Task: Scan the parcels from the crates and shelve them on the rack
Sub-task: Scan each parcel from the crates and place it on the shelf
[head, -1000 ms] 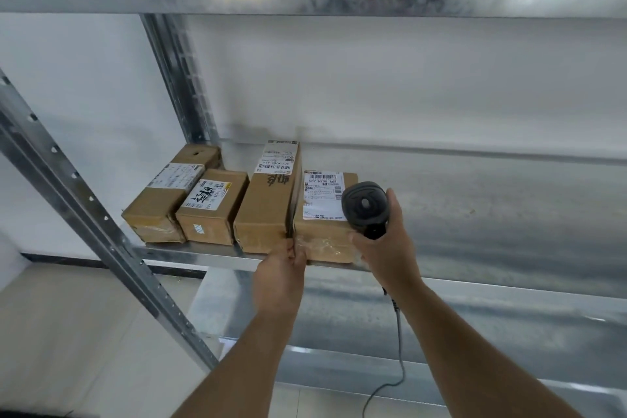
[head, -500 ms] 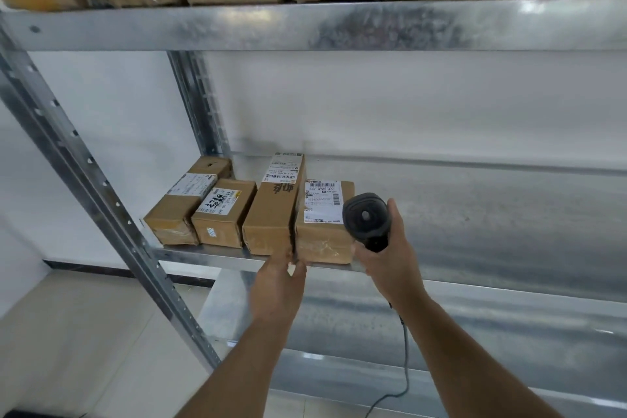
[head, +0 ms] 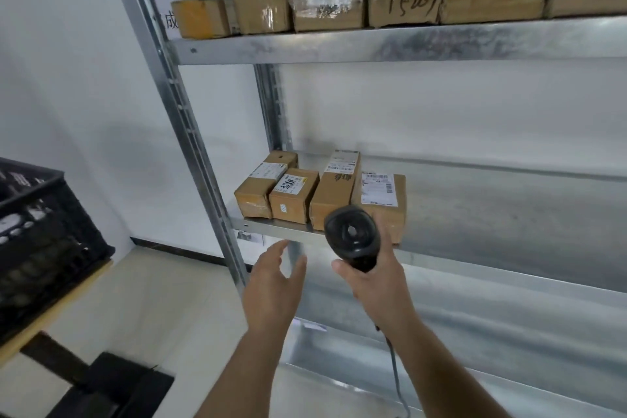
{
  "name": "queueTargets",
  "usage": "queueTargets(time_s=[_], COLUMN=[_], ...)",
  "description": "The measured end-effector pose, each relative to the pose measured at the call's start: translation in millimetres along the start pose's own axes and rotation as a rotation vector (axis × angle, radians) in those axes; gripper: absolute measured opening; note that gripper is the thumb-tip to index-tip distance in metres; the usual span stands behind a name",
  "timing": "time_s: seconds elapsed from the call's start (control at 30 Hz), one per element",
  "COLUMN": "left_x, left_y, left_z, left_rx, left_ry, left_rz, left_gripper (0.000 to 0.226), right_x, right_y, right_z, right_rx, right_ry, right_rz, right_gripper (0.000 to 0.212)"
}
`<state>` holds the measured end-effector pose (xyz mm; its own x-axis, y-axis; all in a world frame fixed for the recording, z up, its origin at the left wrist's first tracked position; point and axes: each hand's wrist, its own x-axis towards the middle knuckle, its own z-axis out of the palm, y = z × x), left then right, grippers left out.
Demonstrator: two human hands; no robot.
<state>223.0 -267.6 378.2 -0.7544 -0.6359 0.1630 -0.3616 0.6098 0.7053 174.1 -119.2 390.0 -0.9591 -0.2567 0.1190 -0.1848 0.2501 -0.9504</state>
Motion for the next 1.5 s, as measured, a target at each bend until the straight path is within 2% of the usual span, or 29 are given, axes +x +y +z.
queueTargets(time_s=[0.2, 0.4, 0.63, 0.83, 1.03, 1.13, 1.27, 1.5], left_x=[-3.9, -7.8, -10.2, -13.6, -1.1, 8.0, 23.9, 58.3], left_y=[-46.4, -117.9, -199.0, -257.9, -297.8, -310.8, -319.9, -342.1], left_z=[-72.2, -172.3, -284.3, -369.1, -418.2, -429.0, -449.6, -504.4], left_rx=[-0.027, 0.004, 0.055, 0.188, 0.259, 0.259, 0.330, 0.474], left_ry=[0.098, 0.223, 0.399, 0.496, 0.575, 0.606, 0.632, 0.655], left_rz=[-0.011, -0.058, -0.073, -0.124, -0.188, -0.222, -0.257, -0.268], left_gripper=[0.049, 0.054, 0.052, 0.053, 0.054, 0.053, 0.051, 0.047], right_x=[-29.2, -59.2, -99.9, -121.7, -117.5, -107.2, -90.8, -67.3], right_y=[-46.5, -93.7, -144.1, -183.5, -220.4, -225.7, -239.7, -265.2], right_z=[67.7, 170.1, 293.9, 376.1, 433.5, 460.3, 498.5, 547.7], right_rx=[0.056, 0.135, 0.268, 0.273, 0.322, 0.353, 0.400, 0.460], right_ry=[-0.095, -0.188, -0.333, -0.513, -0.673, -0.715, -0.814, -0.886], right_rz=[-0.087, -0.170, -0.231, -0.280, -0.316, -0.361, -0.356, -0.415], right_gripper=[0.102, 0.086, 0.101, 0.100, 0.103, 0.092, 0.091, 0.092])
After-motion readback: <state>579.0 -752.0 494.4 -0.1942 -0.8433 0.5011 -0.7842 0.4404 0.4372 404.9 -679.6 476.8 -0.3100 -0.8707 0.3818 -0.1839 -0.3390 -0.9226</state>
